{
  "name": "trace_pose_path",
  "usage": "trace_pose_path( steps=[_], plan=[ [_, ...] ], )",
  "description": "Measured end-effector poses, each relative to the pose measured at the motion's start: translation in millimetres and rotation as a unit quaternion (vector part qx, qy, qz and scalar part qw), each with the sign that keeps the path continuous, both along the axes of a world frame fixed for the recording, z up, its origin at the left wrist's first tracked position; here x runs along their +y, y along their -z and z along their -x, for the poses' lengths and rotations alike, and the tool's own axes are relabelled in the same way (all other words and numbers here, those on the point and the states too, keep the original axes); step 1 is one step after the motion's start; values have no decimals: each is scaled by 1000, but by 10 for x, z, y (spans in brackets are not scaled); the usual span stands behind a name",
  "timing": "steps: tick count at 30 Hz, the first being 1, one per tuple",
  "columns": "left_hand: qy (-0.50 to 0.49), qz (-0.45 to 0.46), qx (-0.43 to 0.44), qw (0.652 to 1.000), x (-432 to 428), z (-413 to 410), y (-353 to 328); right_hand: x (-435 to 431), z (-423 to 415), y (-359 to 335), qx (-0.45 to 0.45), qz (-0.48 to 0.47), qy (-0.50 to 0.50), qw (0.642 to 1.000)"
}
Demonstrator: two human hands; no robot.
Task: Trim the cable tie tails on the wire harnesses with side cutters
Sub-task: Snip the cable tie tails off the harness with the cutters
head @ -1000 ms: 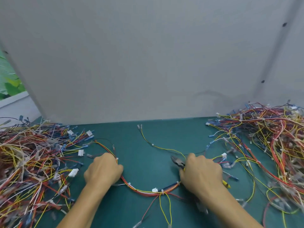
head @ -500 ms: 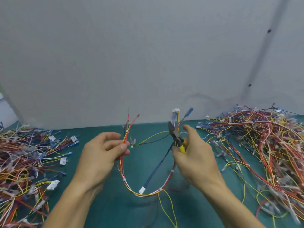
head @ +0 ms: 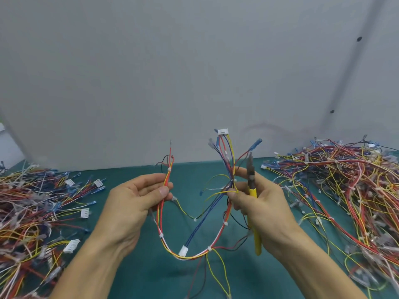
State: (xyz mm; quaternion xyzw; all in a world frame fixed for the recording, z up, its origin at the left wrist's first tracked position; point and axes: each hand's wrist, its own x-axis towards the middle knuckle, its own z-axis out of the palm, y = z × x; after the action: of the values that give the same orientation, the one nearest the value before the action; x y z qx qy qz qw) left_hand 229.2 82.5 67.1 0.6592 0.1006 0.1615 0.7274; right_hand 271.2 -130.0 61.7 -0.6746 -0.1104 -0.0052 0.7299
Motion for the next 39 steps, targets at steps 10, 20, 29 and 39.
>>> trace_pose_path(
  steps=[10, 20, 29, 39],
  plan=[
    [-54, 52, -38, 996, 116, -32, 4, -42, -95, 20, 70, -119, -10, 990],
    [-93, 131, -69, 985, 178, -77, 28, -120, -199, 15, 139, -253, 29, 957],
    [-106, 157, -78, 979, 255, -74, 14, -248, -267, -14, 150, -258, 106, 949],
    [-119, 109, -57, 985, 197, -63, 12, -265, -251, -36, 112, -250, 96, 957]
  ],
)
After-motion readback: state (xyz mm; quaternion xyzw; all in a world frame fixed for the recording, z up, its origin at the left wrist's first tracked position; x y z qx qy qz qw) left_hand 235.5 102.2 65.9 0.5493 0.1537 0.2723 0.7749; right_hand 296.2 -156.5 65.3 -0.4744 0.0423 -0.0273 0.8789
